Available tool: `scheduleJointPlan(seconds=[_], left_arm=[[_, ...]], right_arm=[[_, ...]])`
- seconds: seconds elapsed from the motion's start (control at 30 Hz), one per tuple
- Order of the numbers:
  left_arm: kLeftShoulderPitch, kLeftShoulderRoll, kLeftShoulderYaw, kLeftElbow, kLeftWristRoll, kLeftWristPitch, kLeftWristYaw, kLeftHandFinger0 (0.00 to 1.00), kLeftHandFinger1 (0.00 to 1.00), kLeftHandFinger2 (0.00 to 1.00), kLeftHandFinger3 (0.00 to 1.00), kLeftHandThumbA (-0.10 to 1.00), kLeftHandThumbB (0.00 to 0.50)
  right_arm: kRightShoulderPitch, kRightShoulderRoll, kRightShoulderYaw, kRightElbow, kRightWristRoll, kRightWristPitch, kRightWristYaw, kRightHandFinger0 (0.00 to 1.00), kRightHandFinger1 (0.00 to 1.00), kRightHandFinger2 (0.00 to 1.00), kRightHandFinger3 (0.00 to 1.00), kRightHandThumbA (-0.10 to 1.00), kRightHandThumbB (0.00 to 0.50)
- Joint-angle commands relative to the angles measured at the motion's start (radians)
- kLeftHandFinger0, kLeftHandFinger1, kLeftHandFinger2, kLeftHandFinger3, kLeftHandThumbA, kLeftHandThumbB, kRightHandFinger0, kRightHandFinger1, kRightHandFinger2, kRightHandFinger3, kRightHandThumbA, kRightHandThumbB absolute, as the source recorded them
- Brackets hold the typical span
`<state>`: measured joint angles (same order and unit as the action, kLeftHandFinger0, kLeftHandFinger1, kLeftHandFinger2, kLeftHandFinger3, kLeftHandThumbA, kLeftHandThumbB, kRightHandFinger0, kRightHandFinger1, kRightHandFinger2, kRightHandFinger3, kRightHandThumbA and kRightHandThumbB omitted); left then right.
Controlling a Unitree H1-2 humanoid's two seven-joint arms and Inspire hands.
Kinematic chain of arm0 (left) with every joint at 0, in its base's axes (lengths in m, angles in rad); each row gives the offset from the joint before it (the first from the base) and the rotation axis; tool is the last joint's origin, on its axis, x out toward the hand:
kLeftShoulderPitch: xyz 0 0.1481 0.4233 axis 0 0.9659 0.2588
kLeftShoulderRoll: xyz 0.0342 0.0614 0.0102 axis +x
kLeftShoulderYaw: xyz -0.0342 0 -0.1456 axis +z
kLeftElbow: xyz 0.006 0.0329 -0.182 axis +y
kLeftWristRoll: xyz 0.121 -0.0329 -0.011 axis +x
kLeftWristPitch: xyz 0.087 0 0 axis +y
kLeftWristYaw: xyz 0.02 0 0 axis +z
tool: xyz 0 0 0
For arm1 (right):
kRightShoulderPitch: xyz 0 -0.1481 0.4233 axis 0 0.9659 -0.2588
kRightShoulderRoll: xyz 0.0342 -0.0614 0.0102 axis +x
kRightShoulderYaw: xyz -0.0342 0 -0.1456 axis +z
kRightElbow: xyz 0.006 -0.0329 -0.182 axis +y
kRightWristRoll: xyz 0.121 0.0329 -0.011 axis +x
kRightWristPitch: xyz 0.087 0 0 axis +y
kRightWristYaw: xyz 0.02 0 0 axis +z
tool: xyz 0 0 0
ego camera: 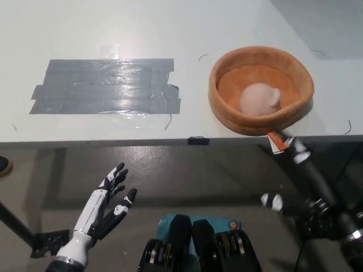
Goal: An emotional support dumpling is kept in a soft plate infront in the middle of the desk infront of the robot. The robot extends its right arm to pick up the dumpling and hands it to a person
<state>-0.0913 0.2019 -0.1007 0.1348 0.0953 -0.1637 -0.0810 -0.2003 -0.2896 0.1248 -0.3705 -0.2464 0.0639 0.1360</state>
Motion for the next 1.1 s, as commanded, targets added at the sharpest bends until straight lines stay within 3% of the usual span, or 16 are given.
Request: scheduleJointPlan(seconds=[0.0, 0.03, 0.2, 0.33, 0.4, 0.6, 1.07], left_arm=[[0.002, 0.005, -0.001, -0.029, 0.010, -0.043, -0.009, 0.97, 1.00, 1.00, 1.00, 0.70, 0.237], [0.003, 0.005, -0.001, -0.028, 0.009, -0.048, -0.009, 0.97, 1.00, 1.00, 1.00, 0.70, 0.237], [-0.008, 0.003, -0.003, -0.026, 0.012, -0.053, -0.007, 0.97, 1.00, 1.00, 0.99, 0.69, 0.236], [-0.017, 0.005, -0.004, -0.042, 0.017, -0.026, -0.011, 0.97, 1.00, 1.00, 1.00, 0.69, 0.233], [-0.026, 0.004, -0.003, -0.035, 0.017, -0.037, -0.009, 0.96, 1.00, 1.00, 1.00, 0.69, 0.225], [-0.040, 0.007, 0.000, -0.021, 0.012, -0.053, -0.011, 0.97, 1.00, 1.00, 0.99, 0.70, 0.230], [-0.051, 0.010, 0.003, -0.023, 0.007, -0.055, -0.016, 0.97, 1.00, 1.00, 0.98, 0.68, 0.221]], right_arm=[[-0.173, -0.072, -0.081, -0.131, 0.073, 0.136, 0.064, 1.00, 1.00, 1.00, 1.00, 1.00, 0.330], [-0.238, -0.098, -0.081, -0.108, 0.067, 0.191, 0.096, 1.00, 1.00, 1.00, 1.00, 1.00, 0.301], [-0.438, -0.192, -0.026, 0.066, 0.023, 0.234, 0.192, 1.00, 1.00, 1.00, 1.00, 1.00, 0.317], [-0.583, -0.221, 0.046, 0.242, 0.012, 0.253, 0.259, 1.00, 1.00, 1.00, 1.00, 1.00, 0.285], [-0.649, -0.228, 0.085, 0.328, 0.004, 0.270, 0.291, 1.00, 1.00, 1.00, 1.00, 1.00, 0.299], [-0.796, -0.198, 0.170, 0.593, 0.006, 0.295, 0.354, 1.00, 1.00, 1.00, 1.00, 1.00, 0.285], [-0.856, -0.106, 0.255, 0.836, -0.007, 0.304, 0.416, 1.00, 1.00, 1.00, 1.00, 1.00, 0.356]])
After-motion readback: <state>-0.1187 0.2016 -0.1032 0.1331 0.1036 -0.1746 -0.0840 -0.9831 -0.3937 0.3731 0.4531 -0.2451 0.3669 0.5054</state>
